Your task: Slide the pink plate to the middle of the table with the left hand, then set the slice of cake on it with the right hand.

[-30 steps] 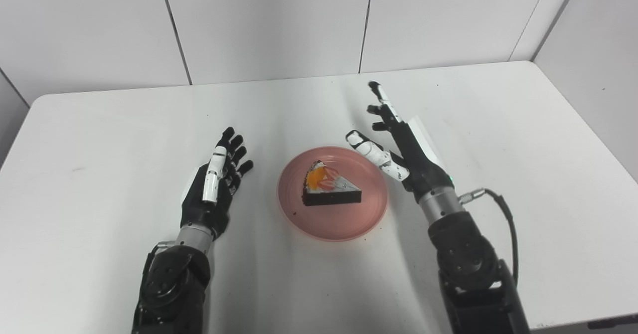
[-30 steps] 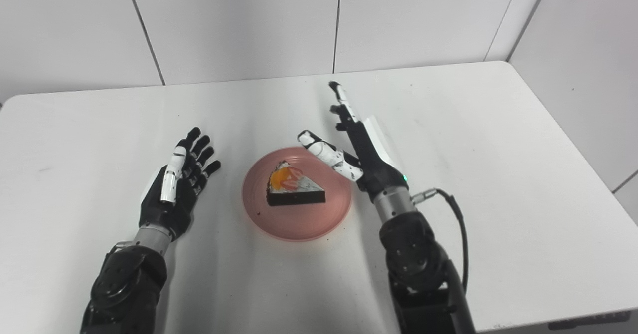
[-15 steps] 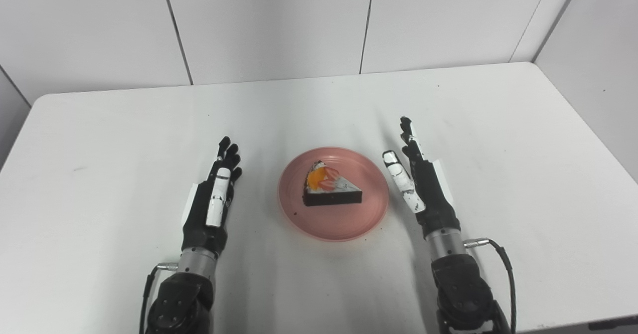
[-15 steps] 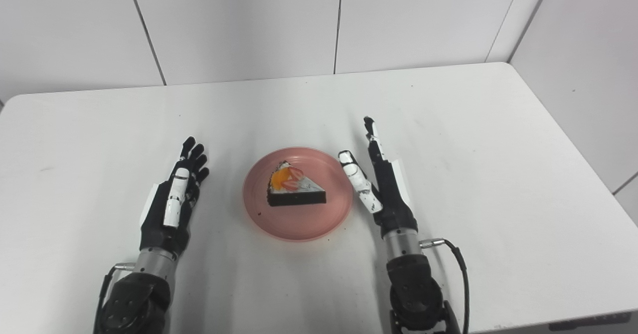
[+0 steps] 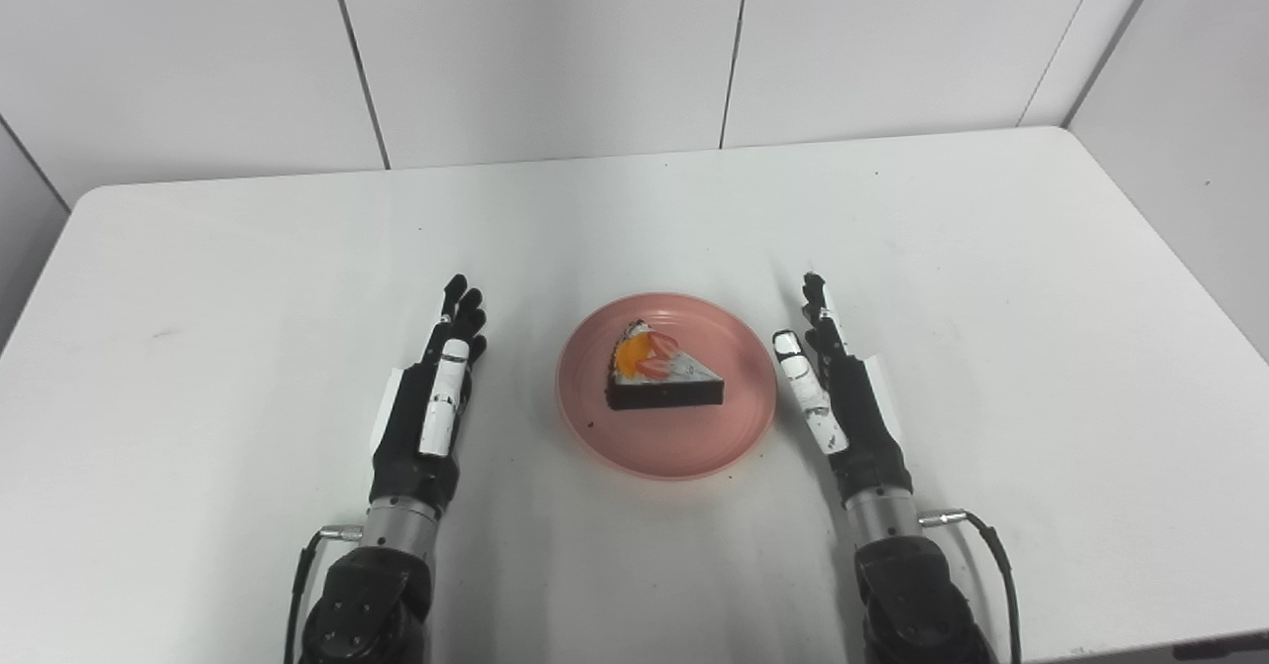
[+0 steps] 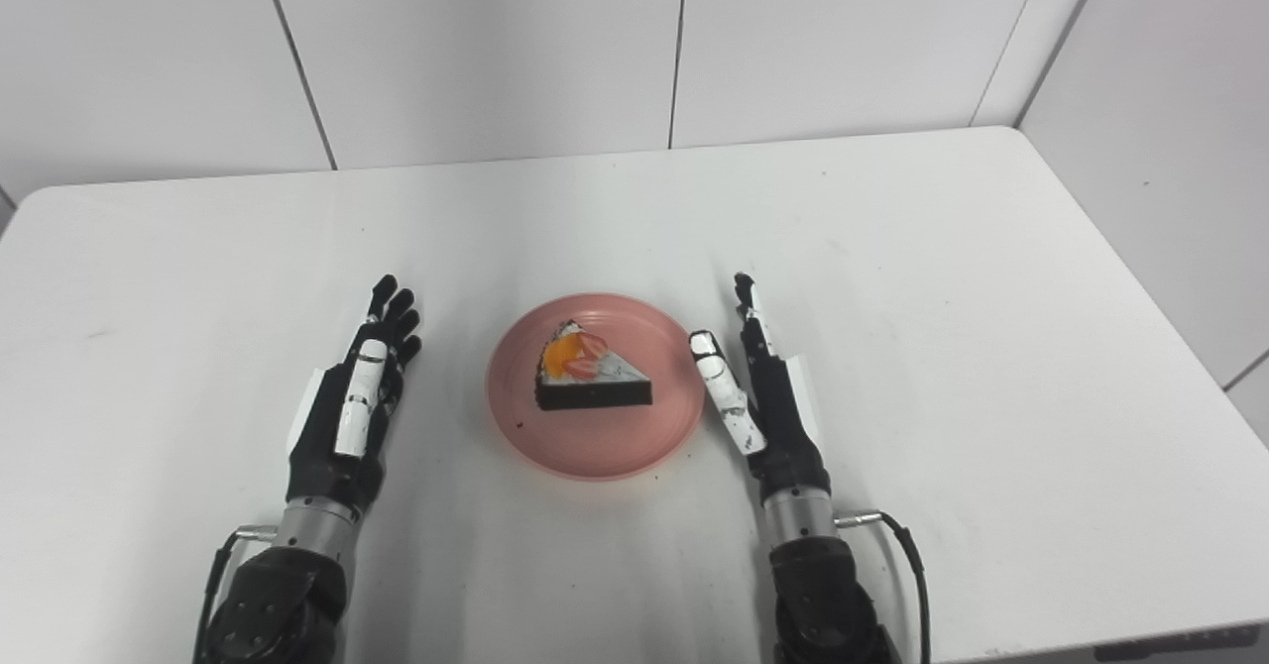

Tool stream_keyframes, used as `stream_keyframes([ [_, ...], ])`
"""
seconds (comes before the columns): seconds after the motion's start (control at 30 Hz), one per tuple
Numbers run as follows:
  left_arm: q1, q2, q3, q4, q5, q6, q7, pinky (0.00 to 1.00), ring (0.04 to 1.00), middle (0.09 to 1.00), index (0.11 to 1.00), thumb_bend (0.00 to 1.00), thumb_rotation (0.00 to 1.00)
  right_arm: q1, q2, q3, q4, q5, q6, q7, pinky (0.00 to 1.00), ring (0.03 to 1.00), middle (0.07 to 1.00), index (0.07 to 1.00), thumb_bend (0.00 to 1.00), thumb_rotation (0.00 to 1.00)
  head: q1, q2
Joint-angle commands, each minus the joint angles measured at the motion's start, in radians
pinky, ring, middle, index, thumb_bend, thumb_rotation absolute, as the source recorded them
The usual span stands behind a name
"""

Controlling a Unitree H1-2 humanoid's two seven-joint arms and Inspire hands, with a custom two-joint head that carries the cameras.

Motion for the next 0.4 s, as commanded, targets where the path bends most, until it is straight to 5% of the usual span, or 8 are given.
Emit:
stream_keyframes([
  [0.0,0.023,0.001,-0.010,0.046,-0.013,0.001,-0.017,1.00,0.998,1.000,0.999,0.42,1.00,-0.016,0.001,-0.006,0.001,0.018,-0.053,-0.010,1.00,0.994,1.000,1.000,0.32,1.00,0.001,-0.001],
  [0.37,0.011,0.006,-0.002,0.068,-0.015,0.002,-0.020,1.00,0.996,1.000,1.000,0.41,1.00,-0.030,-0.001,-0.007,0.030,0.032,-0.053,-0.014,1.00,0.982,0.996,0.994,0.33,1.00,-0.004,0.000],
])
